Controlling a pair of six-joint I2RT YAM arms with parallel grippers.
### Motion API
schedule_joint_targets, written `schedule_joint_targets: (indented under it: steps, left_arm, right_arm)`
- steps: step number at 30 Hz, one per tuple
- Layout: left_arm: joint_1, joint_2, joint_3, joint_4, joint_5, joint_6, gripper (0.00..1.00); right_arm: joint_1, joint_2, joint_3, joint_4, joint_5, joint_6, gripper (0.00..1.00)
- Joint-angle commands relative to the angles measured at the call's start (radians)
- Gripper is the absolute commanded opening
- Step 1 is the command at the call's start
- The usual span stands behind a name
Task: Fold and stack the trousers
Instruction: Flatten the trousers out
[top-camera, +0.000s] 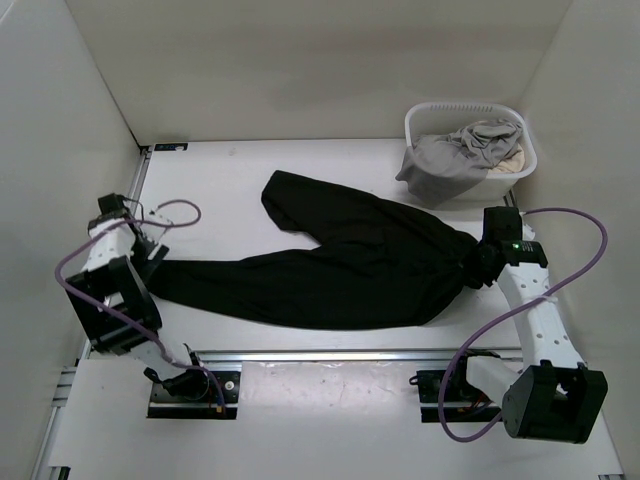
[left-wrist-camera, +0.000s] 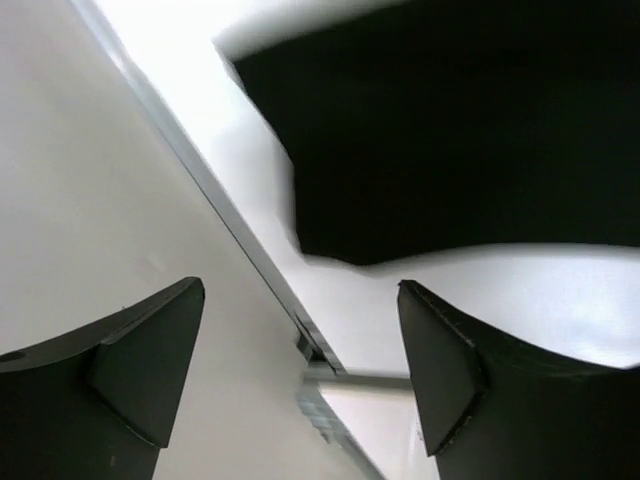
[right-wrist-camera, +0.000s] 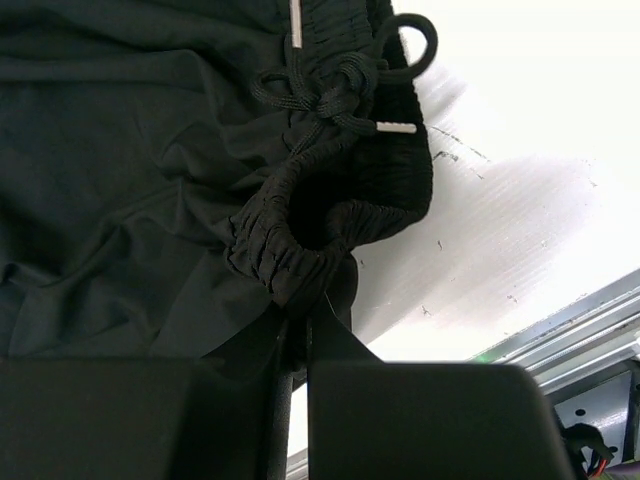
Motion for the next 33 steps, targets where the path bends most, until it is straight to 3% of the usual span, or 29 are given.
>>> schedule_joint_targets:
  steps: [1,3,9,16,18,19,20,23,29,32,33]
  left_arm:
    - [0.001,0.099,0.205,-0.067,0.156,-0.092,0.87]
    - [0.01,0.184,0.287,-0.124,0.227,-0.136,0.79]
    - [0.03,0.301,0.328,-0.175,0.311,-0.308,0.74]
    - [0.039,0.272,0.204,-0.164,0.191,-0.402,0.7]
    - [0.039,0.262,0.194,-0.153,0.175,-0.411,0.58]
    - [0.039,0.261,0.194,-0.153,0.175,-0.422,0.45]
    - [0.039,0.248,0.194,-0.153,0.175,-0.422,0.27]
    - [0.039,0.235,0.194,-0.153,0.166,-0.422,0.14]
    - [0.039,0.226,0.185,-0.144,0.144,-0.411,0.14]
    - [0.039,0.217,0.303,-0.132,0.156,-0.422,0.14]
    - [0.039,0.217,0.411,-0.132,0.157,-0.422,0.14]
  right_arm:
    - [-0.003,0.016,-0.001,0.036,-0.007,-0.016,0.0]
    - [-0.003,0.016,-0.001,0.036,0.003,-0.025,0.0]
    - [-0.003,0.016,-0.012,0.016,0.022,-0.043,0.0]
    - [-0.003,-0.003,-0.021,-0.003,0.049,-0.053,0.0]
    - [-0.003,-0.003,-0.03,-0.003,0.049,-0.053,0.0]
    - [-0.003,-0.003,-0.03,-0.003,0.049,-0.053,0.0]
    - [-0.003,-0.003,-0.03,-0.003,0.049,-0.053,0.0]
    - [-0.003,-0.003,-0.03,0.006,0.049,-0.053,0.0]
    - [-0.003,0.006,-0.03,0.016,0.059,-0.053,0.0]
    - [-0.013,0.057,0.032,0.083,0.029,-0.053,0.0]
    - [-0.013,0.081,0.072,0.095,0.017,-0.053,0.0]
